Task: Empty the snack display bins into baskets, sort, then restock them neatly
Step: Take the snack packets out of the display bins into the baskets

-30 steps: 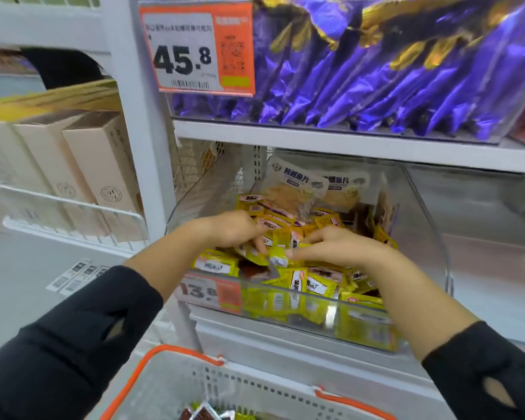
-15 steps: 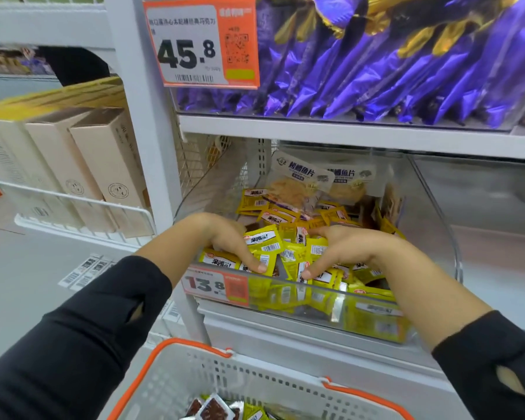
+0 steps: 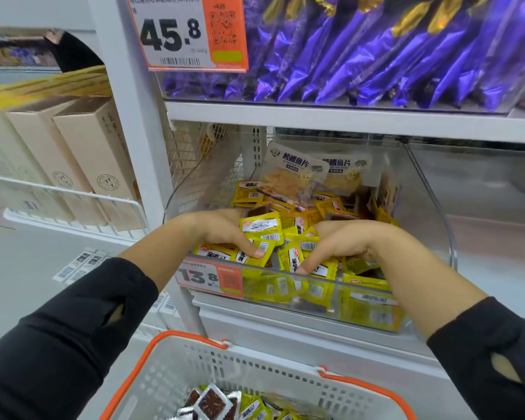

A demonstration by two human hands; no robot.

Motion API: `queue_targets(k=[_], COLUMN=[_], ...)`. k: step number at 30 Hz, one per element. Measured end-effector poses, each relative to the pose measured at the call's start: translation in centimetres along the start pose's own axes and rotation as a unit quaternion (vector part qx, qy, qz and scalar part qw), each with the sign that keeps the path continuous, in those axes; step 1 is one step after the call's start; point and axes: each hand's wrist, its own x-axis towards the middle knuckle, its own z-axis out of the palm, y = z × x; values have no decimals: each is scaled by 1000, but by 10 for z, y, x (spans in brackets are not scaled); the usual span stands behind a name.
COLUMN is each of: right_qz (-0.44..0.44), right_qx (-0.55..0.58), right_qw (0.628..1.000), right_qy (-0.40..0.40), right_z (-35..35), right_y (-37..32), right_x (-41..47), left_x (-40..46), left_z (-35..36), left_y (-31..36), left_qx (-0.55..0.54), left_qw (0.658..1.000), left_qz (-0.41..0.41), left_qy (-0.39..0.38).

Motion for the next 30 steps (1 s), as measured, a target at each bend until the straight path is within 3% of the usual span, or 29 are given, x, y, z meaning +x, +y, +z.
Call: queue_targets(k=[5,9,13,17,21,25,30], right_qz=[-8,-10,-25,-41,-74,-95,-136], right_qx=[-14,3,-15,-70,-45,-119,-208], right_qw=[1000,1000,999,997,996,979,902], right_qy=[9,-23,-39,-18,-3,135,354], right_z=[1,4,4,7,13,20,29], right_y=[-3,-9,-7,-9,-16,-19,-21], right_x=[0,-11,-5,-3,-22,-36,-74], left_x=[-3,-7,-11,-16,-28,-41,-71], left_z=[-2,-1,2,13,27,38,55], left_y=[11,14,23,30,38,46,69], left_qx=[-75,-86,20,102,150,200,231], left_qw=[995,996,999,995,986,963,905], left_qz=[-29,-23,-14,-12,30,47,87], left_qy=[65,-11,-40,-8,61,173,347])
